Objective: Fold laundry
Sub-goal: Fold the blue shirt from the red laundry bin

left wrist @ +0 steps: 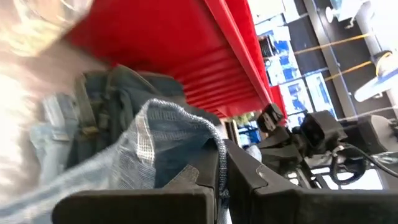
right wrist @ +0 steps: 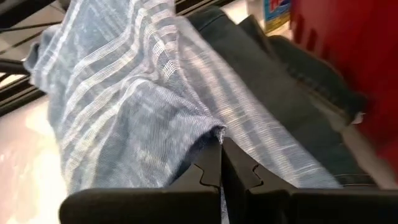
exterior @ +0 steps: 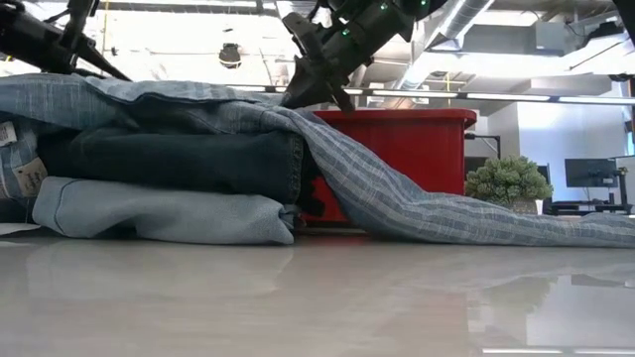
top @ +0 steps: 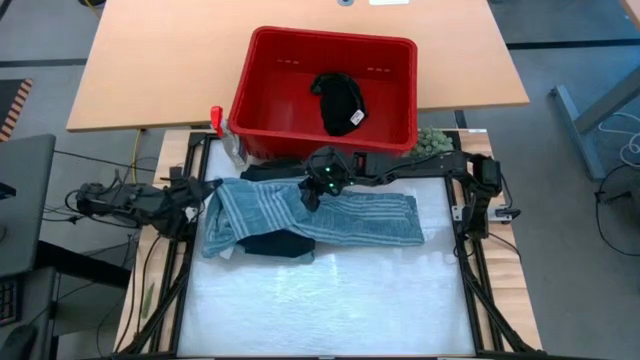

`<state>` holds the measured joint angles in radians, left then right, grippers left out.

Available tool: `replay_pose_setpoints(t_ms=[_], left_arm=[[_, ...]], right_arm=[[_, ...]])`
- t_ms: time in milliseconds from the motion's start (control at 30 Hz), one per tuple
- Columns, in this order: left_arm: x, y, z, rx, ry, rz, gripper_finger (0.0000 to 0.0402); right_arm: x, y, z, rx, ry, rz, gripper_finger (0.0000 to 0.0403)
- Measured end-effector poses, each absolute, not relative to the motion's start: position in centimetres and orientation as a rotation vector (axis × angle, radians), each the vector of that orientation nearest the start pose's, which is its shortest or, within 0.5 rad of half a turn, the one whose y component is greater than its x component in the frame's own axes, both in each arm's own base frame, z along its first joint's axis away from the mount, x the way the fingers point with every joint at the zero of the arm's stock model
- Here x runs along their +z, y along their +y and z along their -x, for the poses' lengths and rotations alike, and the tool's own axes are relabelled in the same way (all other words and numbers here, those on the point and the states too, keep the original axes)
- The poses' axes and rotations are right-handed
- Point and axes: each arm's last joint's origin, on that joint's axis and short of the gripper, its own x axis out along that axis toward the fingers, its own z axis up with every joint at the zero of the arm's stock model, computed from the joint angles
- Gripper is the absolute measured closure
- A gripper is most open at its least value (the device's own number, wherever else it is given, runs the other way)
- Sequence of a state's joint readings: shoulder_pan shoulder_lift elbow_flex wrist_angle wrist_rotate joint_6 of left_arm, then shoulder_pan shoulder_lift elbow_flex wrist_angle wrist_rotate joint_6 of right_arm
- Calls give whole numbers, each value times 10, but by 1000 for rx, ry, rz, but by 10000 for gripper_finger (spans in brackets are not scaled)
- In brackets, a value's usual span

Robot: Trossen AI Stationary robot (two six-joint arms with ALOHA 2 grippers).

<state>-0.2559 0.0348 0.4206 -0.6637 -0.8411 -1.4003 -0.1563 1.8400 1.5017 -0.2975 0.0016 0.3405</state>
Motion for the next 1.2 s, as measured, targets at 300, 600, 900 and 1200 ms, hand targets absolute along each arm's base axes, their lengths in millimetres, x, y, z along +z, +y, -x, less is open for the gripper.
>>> replay_pose_setpoints(t_ms=[300,600,900,1200], left_arm=[[236,13,-45,722,-240,1110,381],[304,3,-38,117,-269,701,320],[286,-20,-88,-145,200,530,319],[308,-25,-109,-133,395,92,319]], right_arm=[[277,-79,-409,-272,620,-336,317],[311,-63,-383,-129,741,-342,210],[314,22,-385,-28,763,-197,197],[279,44,-410,-182,749,-177,215]])
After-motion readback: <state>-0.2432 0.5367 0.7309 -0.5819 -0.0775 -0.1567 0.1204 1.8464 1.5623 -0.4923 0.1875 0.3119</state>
